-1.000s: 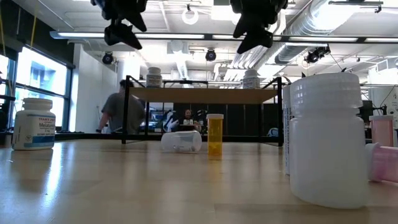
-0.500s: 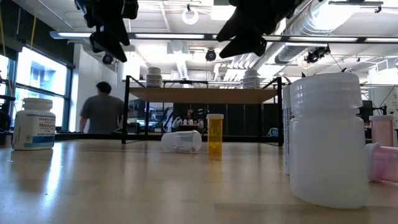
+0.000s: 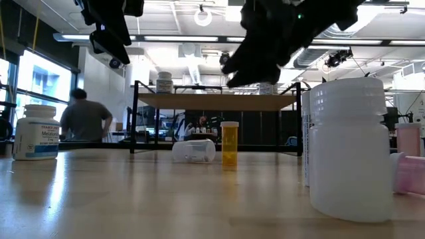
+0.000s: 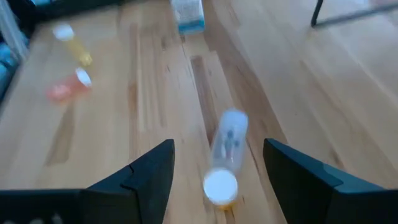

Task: Pick and place medicine bottles onto shelf by color
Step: Put the top orange pill bottle on the shelf

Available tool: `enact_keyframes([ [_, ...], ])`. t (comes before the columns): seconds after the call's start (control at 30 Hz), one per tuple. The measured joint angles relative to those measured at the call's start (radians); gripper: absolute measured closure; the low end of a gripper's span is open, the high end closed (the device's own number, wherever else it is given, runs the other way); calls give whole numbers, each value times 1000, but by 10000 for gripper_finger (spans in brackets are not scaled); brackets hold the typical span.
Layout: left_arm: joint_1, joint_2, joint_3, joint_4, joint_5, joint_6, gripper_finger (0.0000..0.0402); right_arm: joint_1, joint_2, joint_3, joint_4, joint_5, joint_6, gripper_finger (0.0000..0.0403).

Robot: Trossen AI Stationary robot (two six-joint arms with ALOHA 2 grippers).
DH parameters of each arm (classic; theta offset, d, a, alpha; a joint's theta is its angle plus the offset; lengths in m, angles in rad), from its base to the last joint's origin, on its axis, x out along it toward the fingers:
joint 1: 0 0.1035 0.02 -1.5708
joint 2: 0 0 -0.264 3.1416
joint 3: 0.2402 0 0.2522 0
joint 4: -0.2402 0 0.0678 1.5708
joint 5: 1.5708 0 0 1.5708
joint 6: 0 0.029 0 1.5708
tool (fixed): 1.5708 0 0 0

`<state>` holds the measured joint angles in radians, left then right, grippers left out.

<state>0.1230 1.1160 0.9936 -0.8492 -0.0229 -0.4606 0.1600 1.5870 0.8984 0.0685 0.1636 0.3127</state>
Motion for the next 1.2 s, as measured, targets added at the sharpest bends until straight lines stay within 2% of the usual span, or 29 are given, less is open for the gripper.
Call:
enact_keyframes([
  [0.2, 1, 0, 0, -2, -12, 0, 135, 0, 100, 3, 46, -15, 1, 166],
  [0.4, 1, 0, 0, -9, -16, 0, 135, 0, 148, 5, 72, -16, 1, 166],
  [1.0, 1, 0, 0, -22, -15, 0, 135, 0, 176, 5, 32, -17, 29, 167],
  [1.2, 0, 0, 0, -22, -15, 0, 135, 0, 176, 5, 17, -17, 53, 194],
])
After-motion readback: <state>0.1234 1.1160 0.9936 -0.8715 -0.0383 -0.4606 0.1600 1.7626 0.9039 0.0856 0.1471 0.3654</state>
